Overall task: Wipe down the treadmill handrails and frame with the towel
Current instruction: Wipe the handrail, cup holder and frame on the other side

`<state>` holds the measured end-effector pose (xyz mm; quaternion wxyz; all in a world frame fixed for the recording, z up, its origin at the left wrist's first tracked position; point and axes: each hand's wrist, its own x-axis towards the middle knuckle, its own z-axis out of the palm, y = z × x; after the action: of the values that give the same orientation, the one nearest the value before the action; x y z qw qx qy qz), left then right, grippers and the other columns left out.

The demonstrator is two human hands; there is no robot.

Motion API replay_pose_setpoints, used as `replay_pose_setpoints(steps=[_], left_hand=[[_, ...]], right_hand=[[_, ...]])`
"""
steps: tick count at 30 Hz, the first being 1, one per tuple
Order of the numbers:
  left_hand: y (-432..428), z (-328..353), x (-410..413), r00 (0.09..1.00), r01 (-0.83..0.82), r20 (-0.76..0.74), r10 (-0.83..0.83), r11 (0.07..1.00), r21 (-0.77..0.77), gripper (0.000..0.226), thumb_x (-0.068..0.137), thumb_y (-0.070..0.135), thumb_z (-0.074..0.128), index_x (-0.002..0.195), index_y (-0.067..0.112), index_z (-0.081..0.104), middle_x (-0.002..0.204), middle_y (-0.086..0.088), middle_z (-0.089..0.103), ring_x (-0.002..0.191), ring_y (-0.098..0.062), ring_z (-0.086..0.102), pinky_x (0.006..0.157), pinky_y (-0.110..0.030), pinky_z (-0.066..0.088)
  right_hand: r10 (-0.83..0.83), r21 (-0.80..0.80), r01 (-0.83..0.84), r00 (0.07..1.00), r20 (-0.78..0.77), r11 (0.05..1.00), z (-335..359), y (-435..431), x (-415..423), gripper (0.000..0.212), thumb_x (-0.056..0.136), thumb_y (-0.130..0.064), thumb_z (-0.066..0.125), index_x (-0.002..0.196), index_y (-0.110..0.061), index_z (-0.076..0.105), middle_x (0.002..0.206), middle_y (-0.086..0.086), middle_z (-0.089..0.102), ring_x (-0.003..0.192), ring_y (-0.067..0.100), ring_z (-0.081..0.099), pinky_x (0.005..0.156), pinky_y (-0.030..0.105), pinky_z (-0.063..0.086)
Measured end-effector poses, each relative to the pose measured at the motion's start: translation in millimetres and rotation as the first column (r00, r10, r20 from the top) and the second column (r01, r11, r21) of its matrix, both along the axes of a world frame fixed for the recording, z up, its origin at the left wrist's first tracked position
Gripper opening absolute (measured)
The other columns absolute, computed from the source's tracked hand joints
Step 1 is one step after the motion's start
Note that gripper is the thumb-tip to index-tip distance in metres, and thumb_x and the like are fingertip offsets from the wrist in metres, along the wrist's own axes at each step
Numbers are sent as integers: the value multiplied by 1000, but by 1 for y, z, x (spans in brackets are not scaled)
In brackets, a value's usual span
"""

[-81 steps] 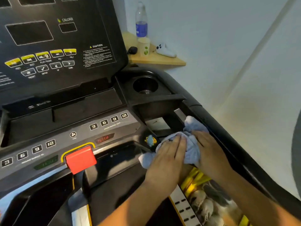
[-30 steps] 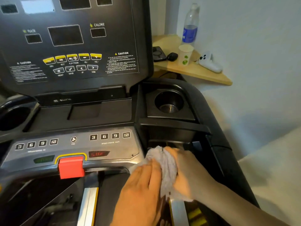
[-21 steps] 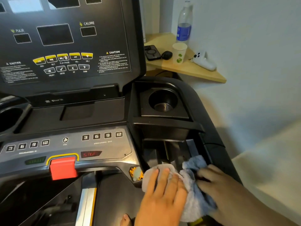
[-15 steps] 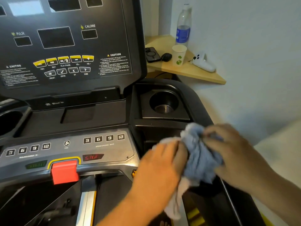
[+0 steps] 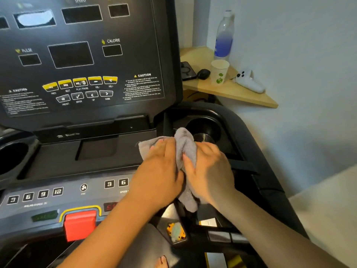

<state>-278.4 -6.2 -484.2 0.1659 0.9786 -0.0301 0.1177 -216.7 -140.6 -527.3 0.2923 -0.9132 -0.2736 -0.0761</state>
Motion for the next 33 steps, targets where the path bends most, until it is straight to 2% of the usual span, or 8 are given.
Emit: replay_pose_setpoints(steps=[6, 10, 15, 18, 22, 26, 30, 33], left_hand=[[-7, 3, 26, 999, -37, -42, 31, 987, -157, 45, 96, 18, 48, 137, 10, 32, 119, -9, 49, 102, -18, 42, 82, -24, 32], [-3, 7, 14, 996, 14, -88, -19, 998, -58, 54, 97, 32, 51, 144, 18, 28, 122, -7, 56, 105, -22, 55, 78, -29, 44], [-10, 15, -10, 999, 7, -43, 2, 979, 204, 62, 89, 40, 58, 143, 24, 32, 120, -1, 61, 102, -24, 62, 71, -34, 52], [-27, 2, -10, 996, 80, -58, -71, 984, 159, 71, 92, 45, 52, 152, 22, 21, 138, -4, 51, 115, -27, 56, 75, -37, 53], [-51, -24, 12, 971, 223, -90, -222, 975, 3, 80, 85, 44, 49, 154, 13, 23, 150, -10, 41, 132, -34, 45, 98, -46, 48], [-76, -22, 38, 956, 275, -103, -273, 961, 5, 74, 98, 39, 48, 156, 13, 12, 156, -8, 33, 136, -26, 41, 117, -44, 27], [-69, -11, 50, 958, 232, -173, -227, 973, 7, 65, 99, 46, 44, 151, 16, 19, 134, -8, 55, 104, -31, 63, 85, -44, 52], [-41, -4, 35, 974, 149, -174, -148, 989, -10, 55, 97, 50, 46, 140, 17, 33, 119, -7, 63, 101, -31, 62, 72, -36, 44]], right_hand=[[-73, -41, 61, 825, -560, 997, 31, 2, 54, 47, 91, -64, 38, 81, -26, 63, 82, 0, 63, 81, 18, 61, 74, 35, 50], [-35, 25, 53, 883, -468, 998, 34, -4, 52, 37, 98, -48, 42, 91, -19, 65, 83, 0, 65, 79, 16, 64, 74, 34, 52], [122, 349, -52, 976, -183, 936, 29, -34, 20, 16, 94, -19, 59, 109, -24, 54, 97, -5, 62, 90, 5, 60, 76, 15, 47], [79, 238, -28, 975, -209, 971, 41, -59, 28, 16, 90, -8, 60, 96, -23, 60, 85, -10, 62, 84, -3, 59, 66, 3, 41], [-126, 52, 132, 986, -106, 990, 43, -90, 39, 16, 87, -8, 61, 90, -24, 61, 81, -4, 63, 71, 8, 53, 60, 14, 34], [-294, -127, 285, 953, -65, 950, 44, -111, 42, 6, 90, -23, 54, 92, -27, 58, 89, 8, 63, 77, 25, 55, 66, 33, 42], [-190, -110, 167, 948, -256, 980, 52, -111, 10, 44, 92, -53, 51, 129, -31, 55, 120, -5, 61, 102, 15, 56, 86, 31, 42], [-47, -171, -8, 947, -318, 985, 48, -91, -16, 79, 78, -83, 25, 147, -44, 31, 155, -7, 29, 137, 17, 37, 106, 45, 40]])
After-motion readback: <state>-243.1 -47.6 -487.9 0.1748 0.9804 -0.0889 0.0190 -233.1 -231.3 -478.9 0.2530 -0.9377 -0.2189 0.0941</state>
